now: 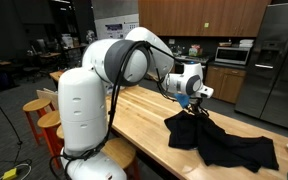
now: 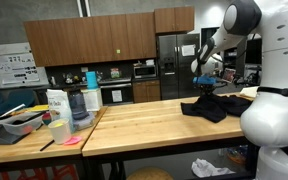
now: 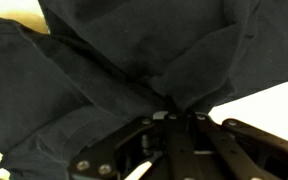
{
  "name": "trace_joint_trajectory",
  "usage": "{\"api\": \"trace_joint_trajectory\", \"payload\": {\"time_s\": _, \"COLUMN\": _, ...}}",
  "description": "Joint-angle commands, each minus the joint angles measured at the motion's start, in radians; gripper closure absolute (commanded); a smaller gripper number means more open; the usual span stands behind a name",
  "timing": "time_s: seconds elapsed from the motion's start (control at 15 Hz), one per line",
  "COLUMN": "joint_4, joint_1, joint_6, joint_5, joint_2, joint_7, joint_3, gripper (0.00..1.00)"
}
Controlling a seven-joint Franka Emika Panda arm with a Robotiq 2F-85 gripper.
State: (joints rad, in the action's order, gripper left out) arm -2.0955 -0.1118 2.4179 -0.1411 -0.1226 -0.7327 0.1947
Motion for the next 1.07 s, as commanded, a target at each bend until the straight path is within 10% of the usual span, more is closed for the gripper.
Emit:
{"api": "trace_joint_trajectory", "payload": {"time_s": 0.0, "joint_4": 0.043, "joint_1": 0.019, "joint_6": 0.023, "joint_5": 0.028, "joint_2": -0.020, "joint_7": 0.060, "joint_3": -0.036, "gripper": 0.98}}
{"api": "trace_joint_trajectory", "payload": {"time_s": 1.0, "joint_4": 0.211, "joint_1": 0.137, "joint_6": -0.015, "joint_5": 0.075, "joint_2": -0.119, "joint_7": 0.165, "joint_3": -0.115, "gripper": 0.98}}
